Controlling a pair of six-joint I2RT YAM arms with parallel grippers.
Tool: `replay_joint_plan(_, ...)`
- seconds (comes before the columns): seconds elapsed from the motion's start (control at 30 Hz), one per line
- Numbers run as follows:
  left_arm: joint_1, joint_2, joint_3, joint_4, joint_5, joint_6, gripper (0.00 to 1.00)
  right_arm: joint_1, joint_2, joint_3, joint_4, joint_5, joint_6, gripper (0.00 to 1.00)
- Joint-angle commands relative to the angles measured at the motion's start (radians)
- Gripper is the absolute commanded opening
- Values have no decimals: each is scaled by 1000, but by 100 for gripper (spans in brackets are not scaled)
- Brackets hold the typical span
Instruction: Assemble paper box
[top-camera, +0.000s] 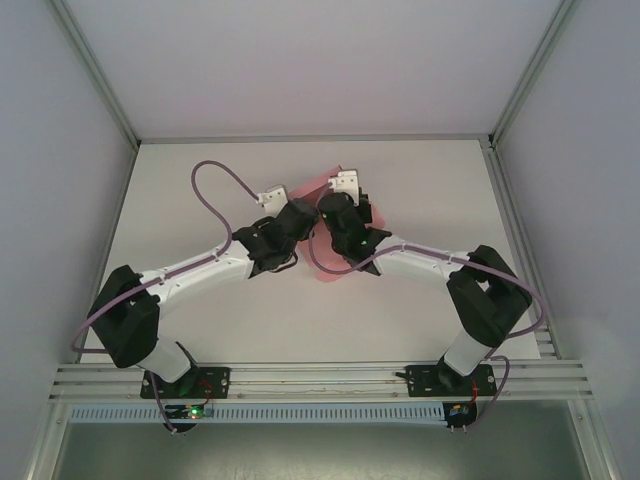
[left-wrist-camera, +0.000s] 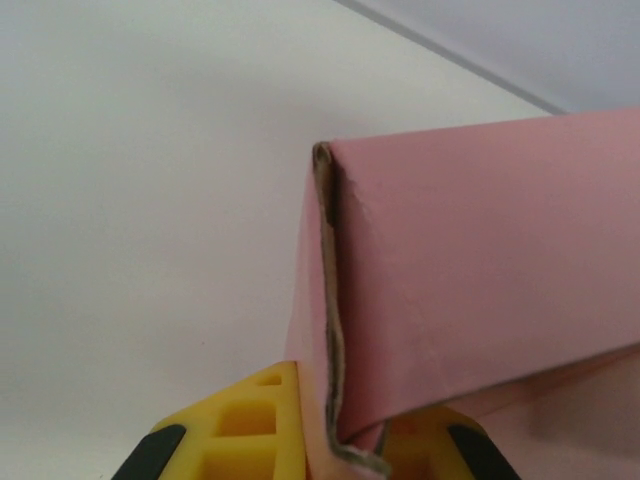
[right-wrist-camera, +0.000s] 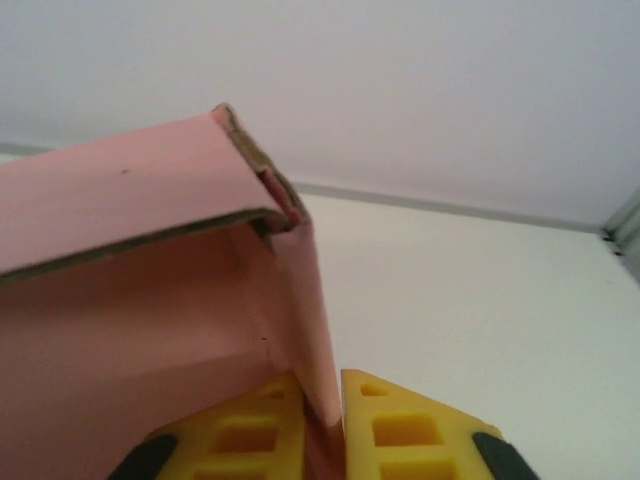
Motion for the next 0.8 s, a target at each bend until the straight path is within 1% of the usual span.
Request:
replay_joint_plan(0.0, 17, -33, -22, -69, -75, -30, 0, -69, -78, -107, 114, -93, -88, 22)
replay_joint_plan(0.03, 25, -35, -29, -55, -61, -20, 0, -68, -109, -127, 123, -143, -97, 27)
replay_joint_plan(0.07, 31, -39, -38, -33, -46, -4, 0, -69, -142, -147, 128, -224, -119, 33)
replay_joint_plan(0.1, 38, -39, -45, -5, -21, 30, 0, -72, -181, -170, 129, -317, -132, 42)
replay_joint_plan(0.17, 46, -38, -45, 16, 9, 81, 0, -77, -256, -214, 127, -464, -142, 48)
replay_joint_plan(0.2, 49, -35, -42, 24, 17, 125, 0, -80, -302, -237, 124, -550, -150, 56)
replay_joint_plan(0.27, 62, -28, -29, 4, 24, 160, 0, -83, -390, -281, 120, -651, -153, 64)
replay_joint_plan(0.3, 75, -25, -28, 3, 48, 183, 0, -84, -440, -303, 114, -707, -164, 71)
replay_joint_plan(0.33, 86, -25, -26, -6, 61, 187, 0, -84, -486, -326, 113, -719, -156, 76)
replay_joint_plan(0.37, 98, -26, -31, 3, 87, 206, 0, -87, -535, -350, 113, -729, -147, 84)
replay_joint_plan(0.4, 109, -28, -40, 21, 117, 238, 0, -90, -580, -371, 113, -732, -143, 94)
replay_joint_plan(0.43, 119, -30, -44, 30, 141, 259, 0, -94, -623, -391, 113, -714, -131, 98)
replay_joint_plan(0.53, 152, -32, -46, 81, 270, 420, 0, -124, -745, -456, 111, -674, -88, 98)
replay_joint_plan(0.57, 162, -23, -26, 74, 328, 512, 0, -138, -786, -473, 101, -656, -59, 98)
replay_joint_plan(0.63, 177, -1, 29, -2, 434, 691, 0, -174, -855, -496, 58, -649, -11, 98)
replay_joint_plan(0.67, 183, 15, 69, -66, 494, 793, 0, -194, -891, -508, 34, -649, 12, 98)
replay_joint_plan(0.77, 199, 59, 153, -212, 560, 971, 0, -243, -982, -531, -57, -634, 74, 98)
